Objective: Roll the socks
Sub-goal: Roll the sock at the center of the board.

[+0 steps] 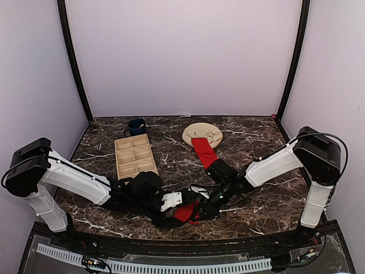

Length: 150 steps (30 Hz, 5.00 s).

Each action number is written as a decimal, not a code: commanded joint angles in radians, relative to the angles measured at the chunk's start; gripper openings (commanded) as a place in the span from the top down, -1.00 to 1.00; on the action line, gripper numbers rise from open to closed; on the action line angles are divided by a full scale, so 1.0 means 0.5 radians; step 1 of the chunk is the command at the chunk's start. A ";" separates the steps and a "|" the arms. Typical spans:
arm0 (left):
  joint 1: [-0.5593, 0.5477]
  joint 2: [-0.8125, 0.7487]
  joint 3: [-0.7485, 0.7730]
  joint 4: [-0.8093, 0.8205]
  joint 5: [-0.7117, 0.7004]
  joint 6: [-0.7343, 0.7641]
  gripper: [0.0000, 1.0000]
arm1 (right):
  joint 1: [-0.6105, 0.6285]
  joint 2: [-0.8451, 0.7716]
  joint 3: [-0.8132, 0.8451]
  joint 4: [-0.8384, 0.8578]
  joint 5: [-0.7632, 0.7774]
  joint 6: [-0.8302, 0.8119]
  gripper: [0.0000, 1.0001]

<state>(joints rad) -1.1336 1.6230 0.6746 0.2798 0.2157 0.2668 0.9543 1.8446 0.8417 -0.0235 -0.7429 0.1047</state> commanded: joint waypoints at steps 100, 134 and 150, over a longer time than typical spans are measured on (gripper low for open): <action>0.189 0.420 0.332 -0.580 0.613 -0.130 1.00 | -0.227 -0.438 -0.541 0.448 0.371 0.344 0.45; 0.388 0.773 0.620 -0.953 1.174 -0.135 1.00 | 0.450 -0.806 -0.643 0.468 1.280 0.005 0.45; 0.410 0.867 0.690 -1.067 1.229 -0.102 1.00 | 0.617 -0.679 -0.499 0.390 1.347 -0.090 0.44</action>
<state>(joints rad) -0.9276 1.9980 1.0374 -0.1268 0.9127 0.1989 1.2427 1.4921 0.5579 0.1699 -0.0864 0.0811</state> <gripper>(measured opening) 0.110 0.280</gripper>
